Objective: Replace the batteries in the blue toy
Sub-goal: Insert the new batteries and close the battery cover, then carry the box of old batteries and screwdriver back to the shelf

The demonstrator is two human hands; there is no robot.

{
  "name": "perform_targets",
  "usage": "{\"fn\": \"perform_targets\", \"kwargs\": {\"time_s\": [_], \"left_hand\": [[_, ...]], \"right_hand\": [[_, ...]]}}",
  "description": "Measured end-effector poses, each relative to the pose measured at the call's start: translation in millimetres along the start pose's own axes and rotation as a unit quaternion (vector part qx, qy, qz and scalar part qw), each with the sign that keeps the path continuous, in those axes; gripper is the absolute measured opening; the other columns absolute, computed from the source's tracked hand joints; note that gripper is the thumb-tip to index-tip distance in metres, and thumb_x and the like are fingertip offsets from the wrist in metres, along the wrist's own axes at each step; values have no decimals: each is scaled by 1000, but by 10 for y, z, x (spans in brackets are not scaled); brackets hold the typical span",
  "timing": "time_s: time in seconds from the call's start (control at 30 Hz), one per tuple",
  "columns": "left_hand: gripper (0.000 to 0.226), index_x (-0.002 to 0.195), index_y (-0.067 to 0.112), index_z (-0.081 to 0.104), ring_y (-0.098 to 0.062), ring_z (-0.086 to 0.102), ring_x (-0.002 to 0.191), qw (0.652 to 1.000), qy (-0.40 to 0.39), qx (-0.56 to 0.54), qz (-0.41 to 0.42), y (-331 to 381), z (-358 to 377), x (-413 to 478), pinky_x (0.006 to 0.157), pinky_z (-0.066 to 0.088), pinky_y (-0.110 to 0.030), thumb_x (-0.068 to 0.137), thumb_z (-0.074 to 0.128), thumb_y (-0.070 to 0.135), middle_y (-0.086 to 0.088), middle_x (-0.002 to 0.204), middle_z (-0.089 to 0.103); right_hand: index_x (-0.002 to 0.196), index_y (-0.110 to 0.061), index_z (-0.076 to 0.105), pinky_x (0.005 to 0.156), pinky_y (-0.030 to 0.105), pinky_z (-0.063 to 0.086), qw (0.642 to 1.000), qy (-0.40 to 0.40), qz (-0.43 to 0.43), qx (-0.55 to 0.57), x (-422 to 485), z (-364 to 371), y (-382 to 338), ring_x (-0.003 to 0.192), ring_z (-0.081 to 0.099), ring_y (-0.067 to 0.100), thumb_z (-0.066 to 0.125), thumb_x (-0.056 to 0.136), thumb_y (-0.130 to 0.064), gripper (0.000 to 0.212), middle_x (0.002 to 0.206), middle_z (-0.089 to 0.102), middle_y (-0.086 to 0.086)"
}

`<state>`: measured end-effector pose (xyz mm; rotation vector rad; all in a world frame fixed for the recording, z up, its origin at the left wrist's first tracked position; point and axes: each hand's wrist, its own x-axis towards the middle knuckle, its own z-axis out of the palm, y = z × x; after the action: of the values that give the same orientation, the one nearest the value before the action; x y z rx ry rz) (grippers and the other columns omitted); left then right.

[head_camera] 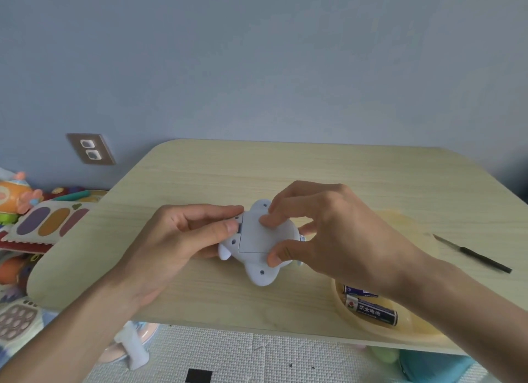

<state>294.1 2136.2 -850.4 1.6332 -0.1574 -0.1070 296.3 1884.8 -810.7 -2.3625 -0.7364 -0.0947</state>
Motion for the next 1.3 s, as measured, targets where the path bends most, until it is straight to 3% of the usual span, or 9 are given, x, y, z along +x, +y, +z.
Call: {"fn": "perform_targets", "kwargs": {"time_s": [0.1,0.27,0.5,0.57,0.67,0.83,1.03,1.2,1.3], "left_hand": [[75,113,24,85,-14,79,102,1000,-8,12,3,3,-9,-1,79,63,-22,50,96,65,-8,112,85],[62,127,18,73,-21,81,107,996,-41,73,10,-8,24,-49,86,63,-24,70,96,11,-4,120,83],[60,127,23,74,-14,82,105,996,-6,88,31,-2,42,7,84,61,-15,70,85,9,5,117,84],[61,127,25,74,-11,81,105,995,-1,93,31,4,37,38,84,61,-14,69,85,10,7,117,84],[61,130,26,73,-10,80,110,993,-1,111,32,9,6,133,93,60,-17,71,84,14,9,121,83],[62,140,31,67,4,74,114,984,8,174,31,66,-93,353,92,54,-6,80,82,27,21,124,80],[70,139,50,63,5,68,125,969,-20,247,7,171,-210,432,121,42,-41,73,90,53,26,135,72],[45,123,49,72,-2,71,110,909,109,344,208,417,126,131,102,54,-31,79,74,59,26,132,72],[27,112,41,79,1,79,96,955,15,255,148,395,653,29,90,61,-23,86,84,48,23,113,81]], "right_hand": [[111,-31,77,85,41,60,1000,2,-8,-10,-18,12,1,101,67,19,90,75,-41,40,115,65,-15],[120,-31,76,88,34,59,1000,7,-3,-17,-25,-28,-18,104,67,10,86,79,-44,45,120,70,-15],[130,-40,68,72,-1,49,993,66,71,-63,-248,-625,107,94,67,-7,79,84,-45,48,120,73,-18],[124,-42,71,76,3,52,988,85,99,-82,-365,-852,223,93,67,-11,80,80,-47,45,115,73,-23],[117,-46,74,89,30,61,977,93,155,-115,-562,-1082,406,91,74,-3,76,74,-59,45,109,76,-25],[113,-32,79,83,13,57,968,63,221,-102,-824,-1192,663,87,72,-12,83,76,-44,39,98,78,-24],[106,-40,79,78,14,60,961,71,267,-4,-1079,-1186,810,80,77,-7,85,77,-41,30,90,80,-29],[112,-30,80,72,21,57,956,61,282,45,-1086,-1098,896,72,78,4,81,83,-40,31,83,83,-15],[107,-30,83,82,29,62,956,58,281,68,-1088,-1027,931,72,79,9,79,86,-36,22,78,83,-8]]}}
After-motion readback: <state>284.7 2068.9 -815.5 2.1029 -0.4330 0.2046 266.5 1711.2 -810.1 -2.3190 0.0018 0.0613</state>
